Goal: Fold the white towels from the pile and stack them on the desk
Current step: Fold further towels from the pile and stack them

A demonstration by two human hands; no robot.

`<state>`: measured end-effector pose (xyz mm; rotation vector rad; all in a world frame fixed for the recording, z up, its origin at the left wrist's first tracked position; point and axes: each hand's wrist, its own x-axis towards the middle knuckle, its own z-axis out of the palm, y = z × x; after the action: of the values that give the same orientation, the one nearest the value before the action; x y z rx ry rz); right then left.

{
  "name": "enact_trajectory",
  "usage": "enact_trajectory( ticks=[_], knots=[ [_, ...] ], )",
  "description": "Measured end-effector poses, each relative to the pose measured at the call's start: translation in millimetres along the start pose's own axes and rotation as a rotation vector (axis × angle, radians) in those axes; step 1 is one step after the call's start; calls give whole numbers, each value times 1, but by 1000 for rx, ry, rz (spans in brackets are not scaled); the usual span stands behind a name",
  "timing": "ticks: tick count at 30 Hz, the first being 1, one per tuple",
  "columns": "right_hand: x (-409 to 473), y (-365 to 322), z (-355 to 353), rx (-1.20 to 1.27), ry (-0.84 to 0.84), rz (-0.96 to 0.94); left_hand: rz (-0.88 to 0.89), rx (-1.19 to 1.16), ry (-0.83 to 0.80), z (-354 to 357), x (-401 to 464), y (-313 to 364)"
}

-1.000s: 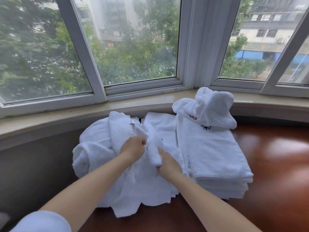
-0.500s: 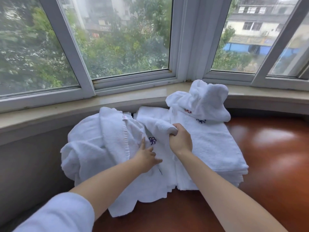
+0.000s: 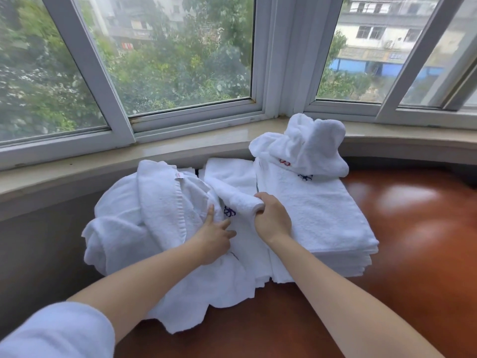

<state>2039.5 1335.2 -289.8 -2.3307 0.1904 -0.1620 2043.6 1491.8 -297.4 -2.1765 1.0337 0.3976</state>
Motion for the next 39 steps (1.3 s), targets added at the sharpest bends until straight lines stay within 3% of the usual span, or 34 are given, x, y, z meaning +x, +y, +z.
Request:
enact_trajectory(
  ticks=[4,11,15,21,26,30,35,39],
  knots=[
    [4,-5,-1,72,40,80,104,181,-62,-2,4,9],
    [1,-4,6,72,24,119,61,83,-65,-2,10,21],
    [-2,-2,8,64,10,98,89,151,-78,2,5,17],
    [-2,-1,7,36,40,73,52,25,116,16,-9,7],
    [-7,-3,15,-27,75,119,-14,-32,163,19,-28,1],
    [-12,2,22,-53,49,150,-109,-127,70,20,-46,-6],
    [-18,6,30,-68,14,161,-162,-18,-147,7,-51,0],
    [-22,10,33,-112,7,130,-145,-77,-146,4,-54,-3]
  ],
)
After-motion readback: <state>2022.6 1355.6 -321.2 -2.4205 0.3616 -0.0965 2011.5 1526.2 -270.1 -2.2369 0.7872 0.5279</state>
